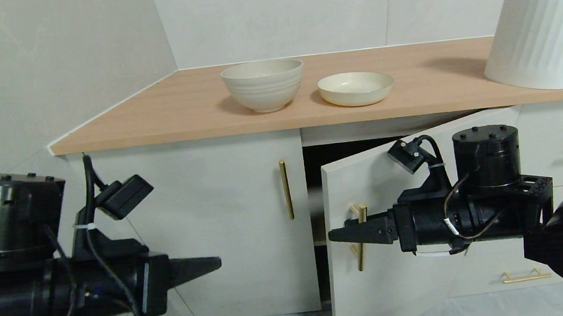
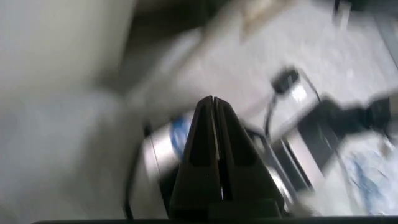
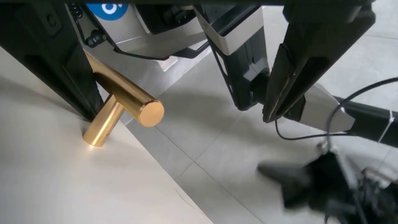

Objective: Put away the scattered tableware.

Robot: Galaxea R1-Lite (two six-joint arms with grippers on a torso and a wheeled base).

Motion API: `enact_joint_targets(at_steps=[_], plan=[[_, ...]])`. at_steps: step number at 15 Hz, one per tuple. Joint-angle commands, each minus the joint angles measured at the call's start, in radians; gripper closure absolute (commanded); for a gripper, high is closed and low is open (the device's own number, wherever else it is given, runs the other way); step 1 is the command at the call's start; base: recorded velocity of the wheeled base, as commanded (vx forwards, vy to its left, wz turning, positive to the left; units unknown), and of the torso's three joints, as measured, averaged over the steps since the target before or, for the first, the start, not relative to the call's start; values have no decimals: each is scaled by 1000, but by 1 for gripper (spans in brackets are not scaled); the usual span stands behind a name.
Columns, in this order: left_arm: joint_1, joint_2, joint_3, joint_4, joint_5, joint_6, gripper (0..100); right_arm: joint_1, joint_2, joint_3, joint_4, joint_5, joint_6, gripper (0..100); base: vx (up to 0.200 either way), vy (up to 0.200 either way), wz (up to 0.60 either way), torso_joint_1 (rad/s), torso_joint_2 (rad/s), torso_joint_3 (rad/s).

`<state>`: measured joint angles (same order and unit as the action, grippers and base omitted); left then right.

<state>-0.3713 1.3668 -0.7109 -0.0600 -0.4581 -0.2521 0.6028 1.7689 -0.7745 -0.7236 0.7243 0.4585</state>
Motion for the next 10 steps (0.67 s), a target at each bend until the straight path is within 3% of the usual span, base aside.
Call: enact_joint_targets(at_steps=[1, 3, 6, 7, 8, 9, 10], plan=[[-18, 136, -15, -124, 4, 5, 100, 0, -3, 1, 0, 0, 0, 0, 0, 0, 0, 0, 0, 0], [-52, 236, -82, -161, -4, 8, 100, 0, -5, 3, 0, -2, 0, 0, 0, 0, 0, 0, 0, 0], [-138, 365, -48, -273, -5, -4, 100, 2, -5, 15, 0, 0, 0, 0, 0, 0, 0, 0, 0, 0], [-184, 410, -21, -366, -1, -41, 100, 2, -5, 18, 0, 0, 0, 0, 0, 0, 0, 0, 0, 0], [-190, 420, -15, -396, 1, -55, 100, 2, -3, 18, 0, 0, 0, 0, 0, 0, 0, 0, 0, 0], [-212, 485, 13, -560, 26, -119, 100, 3, -2, 20, -8, 0, 0, 0, 0, 0, 0, 0, 0, 0], [-212, 512, 31, -641, 53, -128, 100, 3, -2, 21, -11, 0, 0, 0, 0, 0, 0, 0, 0, 0]])
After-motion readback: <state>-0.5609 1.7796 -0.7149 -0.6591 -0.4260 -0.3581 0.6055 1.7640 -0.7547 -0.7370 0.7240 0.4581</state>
